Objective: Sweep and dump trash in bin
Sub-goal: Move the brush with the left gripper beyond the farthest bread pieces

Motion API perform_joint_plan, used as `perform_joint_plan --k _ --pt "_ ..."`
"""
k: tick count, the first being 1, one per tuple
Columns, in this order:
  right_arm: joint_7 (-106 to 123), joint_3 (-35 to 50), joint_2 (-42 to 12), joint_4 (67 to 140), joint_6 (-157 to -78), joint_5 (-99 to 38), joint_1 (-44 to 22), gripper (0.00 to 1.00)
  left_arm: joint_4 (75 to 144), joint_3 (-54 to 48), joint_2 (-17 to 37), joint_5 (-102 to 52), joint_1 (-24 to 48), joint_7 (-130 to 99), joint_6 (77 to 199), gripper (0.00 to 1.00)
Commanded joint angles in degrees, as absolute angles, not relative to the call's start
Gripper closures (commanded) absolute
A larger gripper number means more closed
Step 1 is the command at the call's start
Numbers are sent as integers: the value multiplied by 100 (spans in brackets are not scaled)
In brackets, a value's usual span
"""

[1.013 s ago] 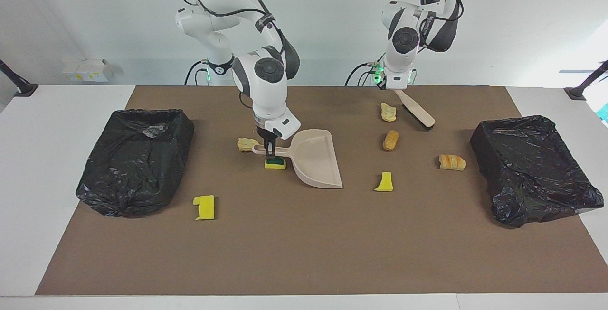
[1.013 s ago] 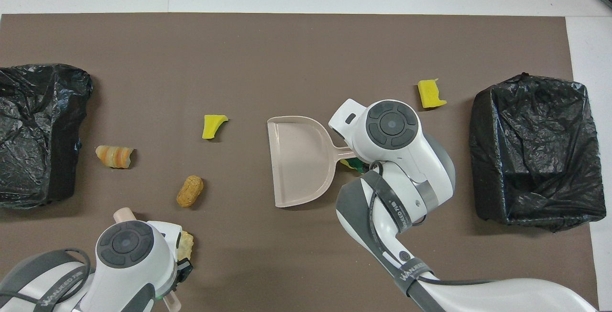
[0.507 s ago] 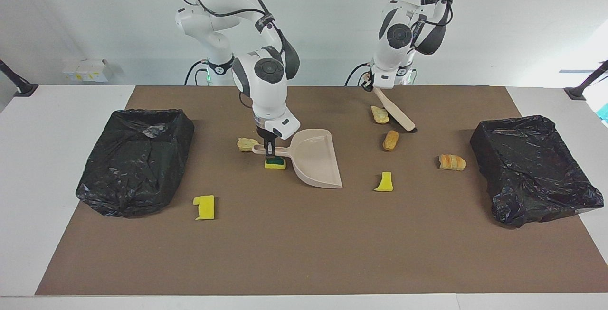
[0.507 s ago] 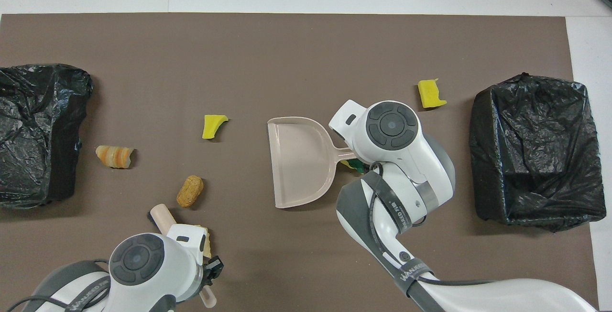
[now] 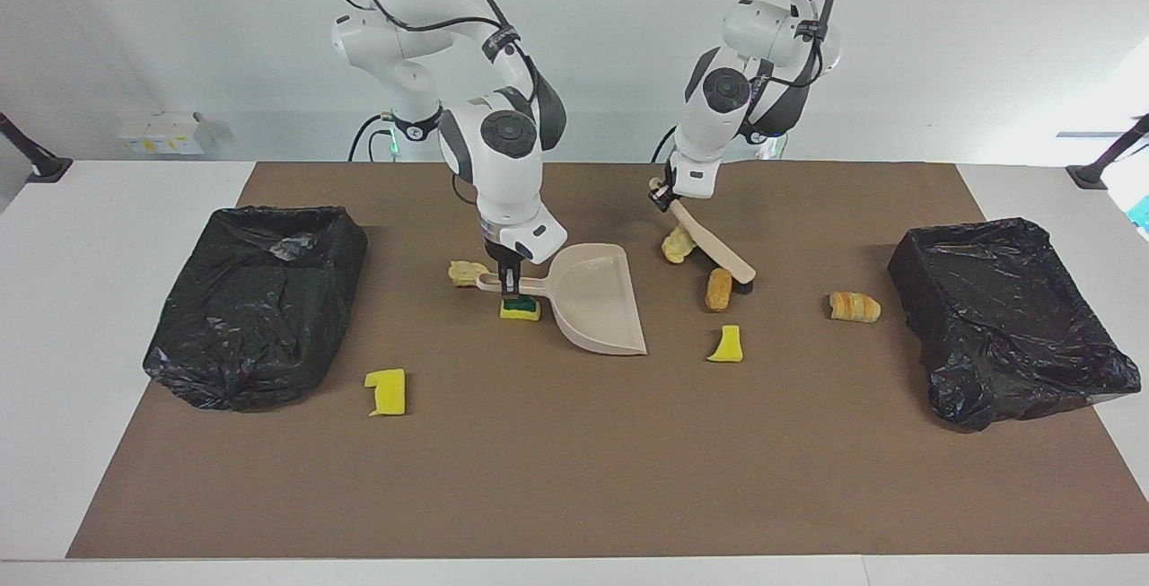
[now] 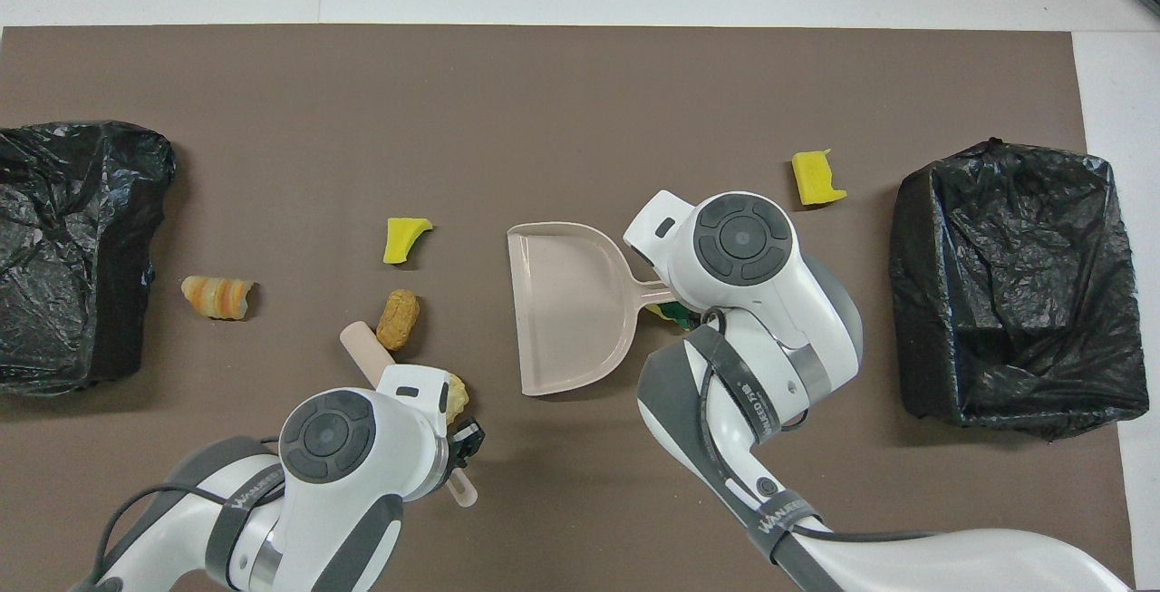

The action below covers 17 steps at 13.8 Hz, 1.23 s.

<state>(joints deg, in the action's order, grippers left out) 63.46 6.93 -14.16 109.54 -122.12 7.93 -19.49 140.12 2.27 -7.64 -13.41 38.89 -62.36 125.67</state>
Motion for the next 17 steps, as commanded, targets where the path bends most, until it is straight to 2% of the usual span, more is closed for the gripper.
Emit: perform_joint_plan --k 1,4,8,13,17 --pt "6284 729 -1274 11153 -12296 896 -1907 100 13274 255 -204 -1494 3973 -6196 12586 100" --pt "6284 729 -1274 11153 -12287 896 -1898 100 12745 255 53 -1468 3973 -6153 12454 100" --pt "6301 721 -1274 11145 -12252 896 -1872 100 12464 308 -149 -1328 3745 -5680 11675 100" --pt "5855 729 -1231 11162 -12173 896 -1933 100 12226 316 -474 -853 2605 -3907 10680 100" --pt "5617 729 -1187 11267 -12182 896 -1934 100 12050 316 -501 15 1593 -2210 10214 100"
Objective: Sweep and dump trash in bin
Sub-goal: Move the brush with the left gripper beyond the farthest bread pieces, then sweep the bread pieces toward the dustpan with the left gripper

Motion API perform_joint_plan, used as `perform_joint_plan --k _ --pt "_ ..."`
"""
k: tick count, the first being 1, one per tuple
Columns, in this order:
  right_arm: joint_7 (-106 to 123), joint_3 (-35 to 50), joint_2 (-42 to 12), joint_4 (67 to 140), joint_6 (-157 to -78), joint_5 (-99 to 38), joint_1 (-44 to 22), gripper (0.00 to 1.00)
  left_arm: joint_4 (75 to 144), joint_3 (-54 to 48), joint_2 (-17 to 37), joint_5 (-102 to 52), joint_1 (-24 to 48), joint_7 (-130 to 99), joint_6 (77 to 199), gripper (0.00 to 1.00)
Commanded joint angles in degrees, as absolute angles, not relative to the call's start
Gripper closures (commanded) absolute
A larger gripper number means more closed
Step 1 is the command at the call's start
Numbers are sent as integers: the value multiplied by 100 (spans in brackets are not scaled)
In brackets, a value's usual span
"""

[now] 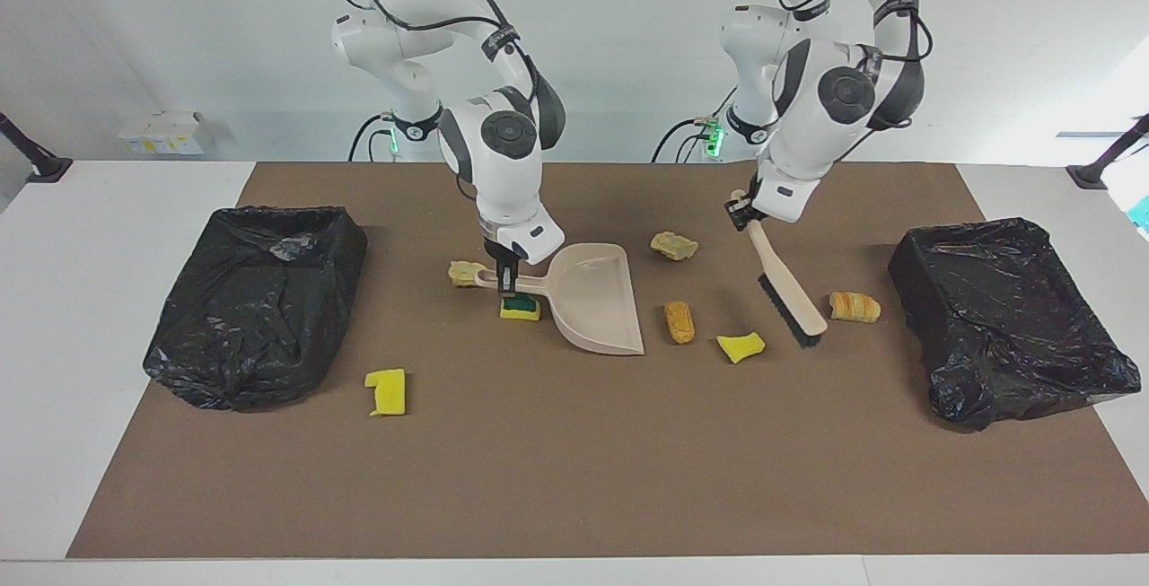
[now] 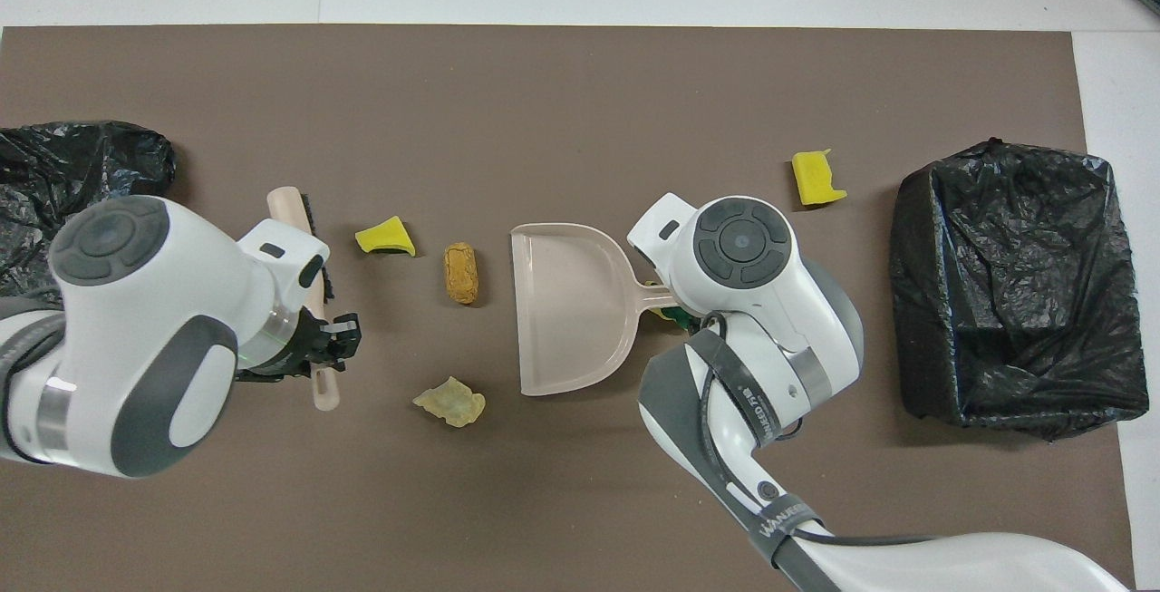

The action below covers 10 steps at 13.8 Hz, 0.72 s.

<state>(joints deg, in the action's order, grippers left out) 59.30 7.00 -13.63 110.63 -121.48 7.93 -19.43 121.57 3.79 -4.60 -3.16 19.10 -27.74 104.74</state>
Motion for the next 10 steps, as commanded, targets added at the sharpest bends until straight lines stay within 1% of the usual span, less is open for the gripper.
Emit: perform_joint_plan --k 1,4,7,10 --pt "5581 738 -1178 11268 -12182 896 -1934 100 12050 308 -501 174 1330 -1858 10187 100" --pt "5449 729 -1178 11268 -12182 896 -2004 100 12067 308 -492 551 573 -671 10265 100" --pt "5449 729 -1178 11276 -12182 896 -2004 100 12207 316 -545 1133 353 -580 10292 100" --pt "5440 738 -1169 11276 -12173 896 -2004 100 12690 316 -536 1143 97 -571 10801 100"
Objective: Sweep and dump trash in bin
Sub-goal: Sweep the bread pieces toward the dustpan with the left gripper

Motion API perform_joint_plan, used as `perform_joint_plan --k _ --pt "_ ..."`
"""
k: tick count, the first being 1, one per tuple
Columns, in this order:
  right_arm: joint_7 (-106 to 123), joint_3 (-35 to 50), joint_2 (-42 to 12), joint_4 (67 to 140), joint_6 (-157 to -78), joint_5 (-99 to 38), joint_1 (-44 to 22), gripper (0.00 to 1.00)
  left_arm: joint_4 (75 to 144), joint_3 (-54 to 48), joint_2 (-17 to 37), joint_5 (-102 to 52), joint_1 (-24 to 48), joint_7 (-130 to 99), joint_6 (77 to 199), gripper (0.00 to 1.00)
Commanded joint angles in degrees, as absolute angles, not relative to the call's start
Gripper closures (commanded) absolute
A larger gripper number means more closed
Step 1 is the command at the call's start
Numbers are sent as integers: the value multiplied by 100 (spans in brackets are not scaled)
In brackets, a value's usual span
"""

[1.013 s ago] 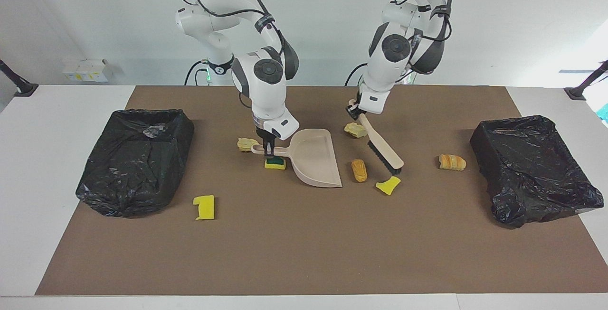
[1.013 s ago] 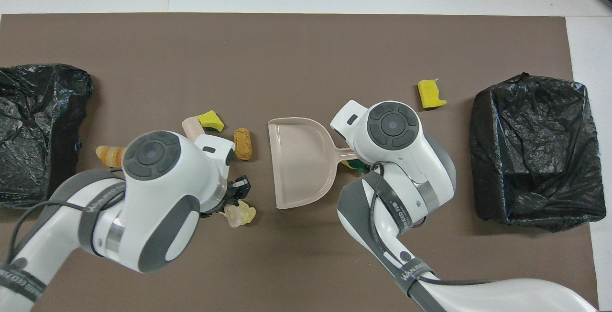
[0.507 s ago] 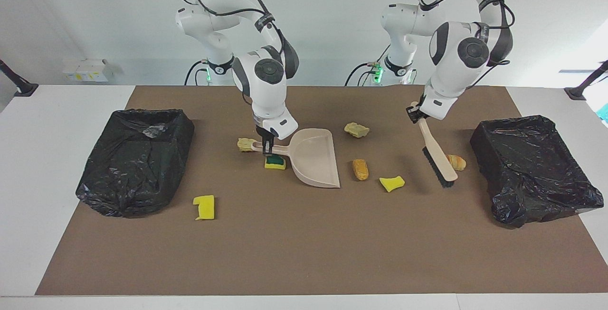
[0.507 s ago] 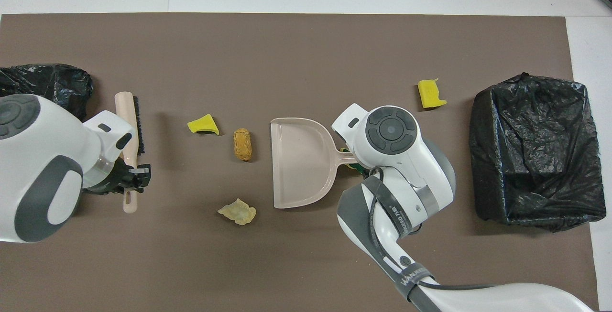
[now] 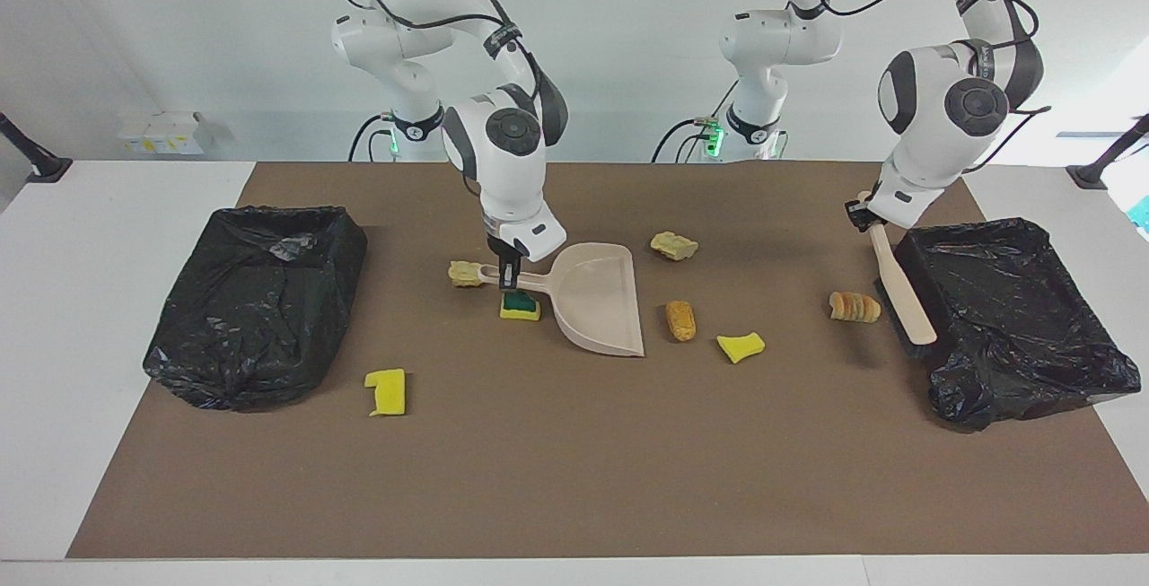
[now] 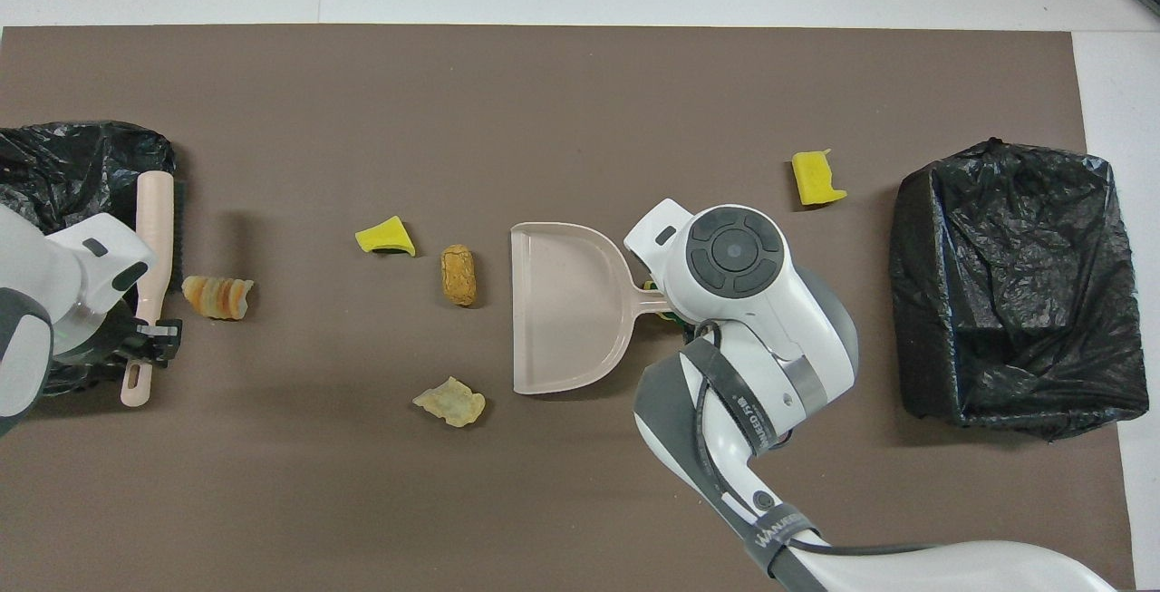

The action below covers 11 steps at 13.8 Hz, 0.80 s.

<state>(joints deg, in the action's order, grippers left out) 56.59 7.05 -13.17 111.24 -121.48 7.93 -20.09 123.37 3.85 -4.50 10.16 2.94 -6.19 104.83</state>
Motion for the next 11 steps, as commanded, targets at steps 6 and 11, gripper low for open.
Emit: perform_joint_plan --k 6,11 --pt "5432 729 -1143 11338 -12173 896 -2004 100 13421 282 -598 1143 35 -580 11355 100" --pt "5396 729 -1142 11347 -12173 896 -2004 100 13403 255 -466 1037 1080 -633 11742 100"
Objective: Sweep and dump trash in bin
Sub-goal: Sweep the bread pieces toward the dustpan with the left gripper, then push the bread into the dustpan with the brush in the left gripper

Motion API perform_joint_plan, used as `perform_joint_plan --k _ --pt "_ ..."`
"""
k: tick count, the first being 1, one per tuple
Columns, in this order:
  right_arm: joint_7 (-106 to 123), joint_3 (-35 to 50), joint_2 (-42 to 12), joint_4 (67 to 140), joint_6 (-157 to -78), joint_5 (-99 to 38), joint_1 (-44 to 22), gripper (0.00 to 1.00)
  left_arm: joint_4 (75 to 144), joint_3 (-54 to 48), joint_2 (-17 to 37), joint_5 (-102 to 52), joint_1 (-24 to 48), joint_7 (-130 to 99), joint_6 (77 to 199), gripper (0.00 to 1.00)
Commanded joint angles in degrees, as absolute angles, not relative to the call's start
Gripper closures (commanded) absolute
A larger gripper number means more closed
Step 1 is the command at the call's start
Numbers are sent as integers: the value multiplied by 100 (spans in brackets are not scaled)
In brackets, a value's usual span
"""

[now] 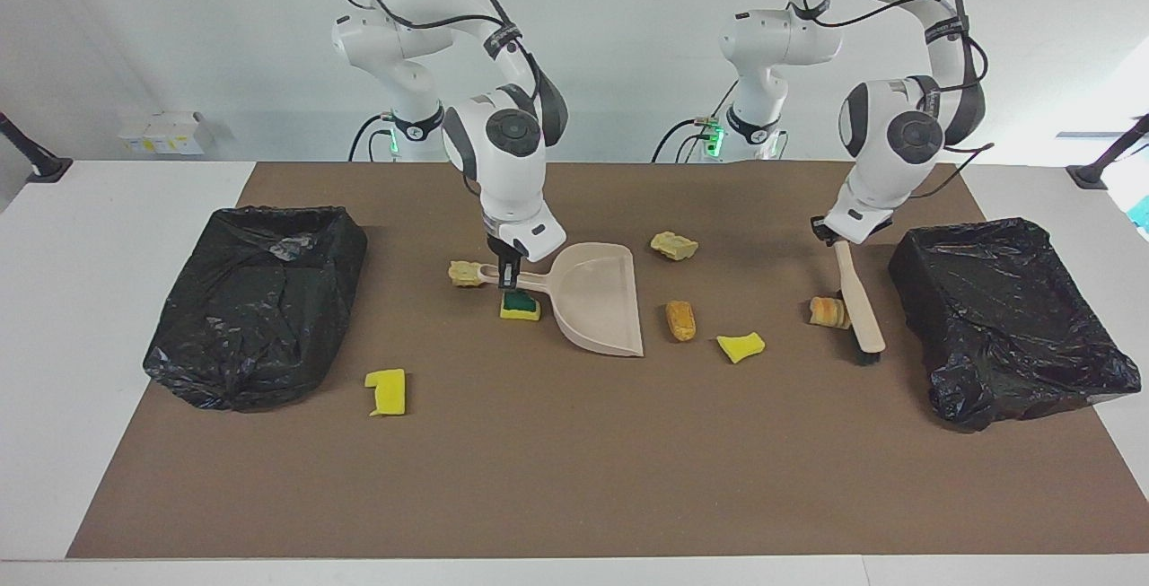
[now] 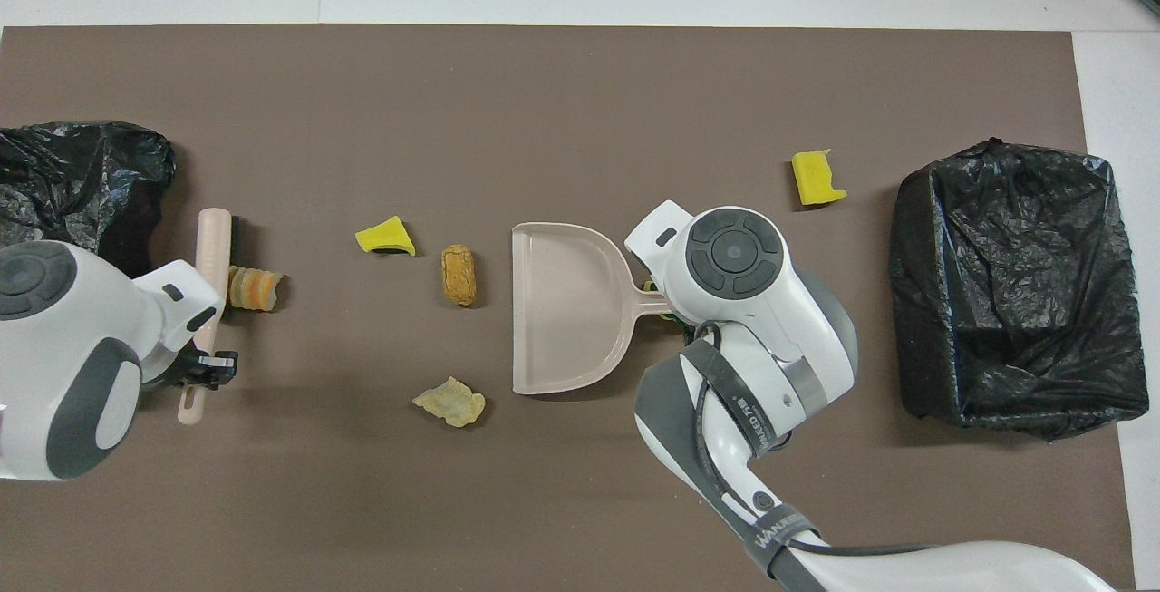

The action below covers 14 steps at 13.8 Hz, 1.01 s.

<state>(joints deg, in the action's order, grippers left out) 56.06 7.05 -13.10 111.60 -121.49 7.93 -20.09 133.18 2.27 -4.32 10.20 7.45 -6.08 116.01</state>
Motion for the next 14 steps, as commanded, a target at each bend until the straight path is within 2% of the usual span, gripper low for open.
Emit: perform_joint_plan --k 1,5,8,14 --pt "5396 729 -1134 11347 -12173 896 -2004 100 13395 255 -466 915 1255 -589 11751 100" --pt "5388 738 -1134 11347 -12173 896 -2004 100 13342 255 -475 317 2265 -641 11742 100" --pt "5379 738 -1134 11347 -12173 896 -2004 100 13280 237 -466 316 2549 -536 11742 100" --pt "5344 738 -1134 11355 -12173 896 -2004 100 13272 229 -571 -314 3691 -589 11716 100"
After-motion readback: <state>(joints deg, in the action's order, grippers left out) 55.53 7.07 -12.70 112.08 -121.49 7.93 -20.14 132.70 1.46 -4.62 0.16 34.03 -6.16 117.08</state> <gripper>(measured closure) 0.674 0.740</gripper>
